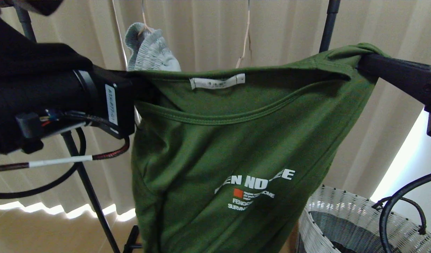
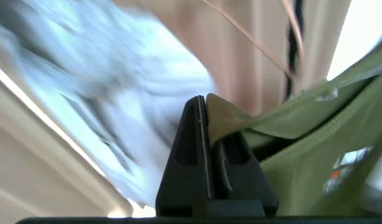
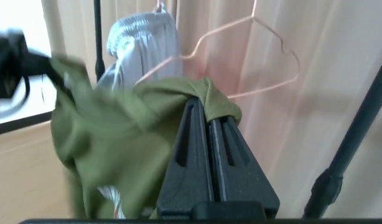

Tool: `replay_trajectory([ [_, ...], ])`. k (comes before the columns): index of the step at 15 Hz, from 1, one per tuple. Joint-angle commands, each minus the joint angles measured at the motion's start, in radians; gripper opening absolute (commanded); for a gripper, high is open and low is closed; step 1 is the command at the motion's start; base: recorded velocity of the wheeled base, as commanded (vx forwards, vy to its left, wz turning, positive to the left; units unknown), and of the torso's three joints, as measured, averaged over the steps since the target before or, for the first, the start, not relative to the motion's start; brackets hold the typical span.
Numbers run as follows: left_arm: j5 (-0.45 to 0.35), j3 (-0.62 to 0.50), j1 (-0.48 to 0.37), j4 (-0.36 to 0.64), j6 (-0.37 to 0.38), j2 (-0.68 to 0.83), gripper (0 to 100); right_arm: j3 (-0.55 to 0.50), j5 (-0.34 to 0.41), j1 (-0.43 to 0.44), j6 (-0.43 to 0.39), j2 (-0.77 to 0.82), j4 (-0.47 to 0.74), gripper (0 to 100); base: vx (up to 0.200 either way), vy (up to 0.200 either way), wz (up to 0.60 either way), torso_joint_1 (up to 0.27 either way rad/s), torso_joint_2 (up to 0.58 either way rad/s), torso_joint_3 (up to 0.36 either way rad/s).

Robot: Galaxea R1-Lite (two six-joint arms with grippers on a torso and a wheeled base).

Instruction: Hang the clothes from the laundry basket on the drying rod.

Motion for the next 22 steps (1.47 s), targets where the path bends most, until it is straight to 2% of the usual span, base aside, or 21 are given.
replay_trajectory([
  [1,0.002,-0.060,0.029,0.035,0.015,0.024,0,0.016,0.001,-0.014,0.006,0.001,0.002,0,0.000,0.000,0.00,0.000,0.00,0.000],
  [3,0.012,-0.053,0.030,0.100,0.012,0.038,0,0.064,0.001,-0.032,0.016,0.017,0.000,0,0.000,0.000,0.00,0.000,0.00,0.000],
  [8,0.006,-0.120,0.029,0.095,0.012,0.069,0,0.080,0.001,-0.037,0.037,0.018,-0.003,0,0.000,0.000,0.00,0.000,0.00,0.000],
  [12,0.003,-0.118,0.027,0.095,0.009,0.069,0,0.045,0.001,-0.043,0.043,0.017,-0.003,0,0.000,0.000,0.00,0.000,0.00,0.000],
  [16,0.003,-0.066,0.024,0.095,-0.004,0.064,0,0.047,0.001,-0.075,0.045,0.018,-0.003,0,0.000,0.000,0.00,0.000,0.00,0.000],
  [20,0.006,-0.069,0.026,0.080,-0.004,0.098,0,0.051,-0.001,-0.075,0.042,0.006,-0.001,0,0.000,0.000,0.00,0.000,0.00,0.000],
  [21,0.012,-0.083,0.030,0.025,-0.004,0.150,0,0.053,0.004,-0.075,0.040,-0.034,0.016,0,0.000,0.000,0.00,0.000,0.00,0.000],
  [22,0.012,-0.091,0.033,0.014,-0.004,0.166,0,0.056,0.004,-0.075,0.040,-0.049,0.023,0,0.000,0.000,0.00,0.000,0.00,0.000],
])
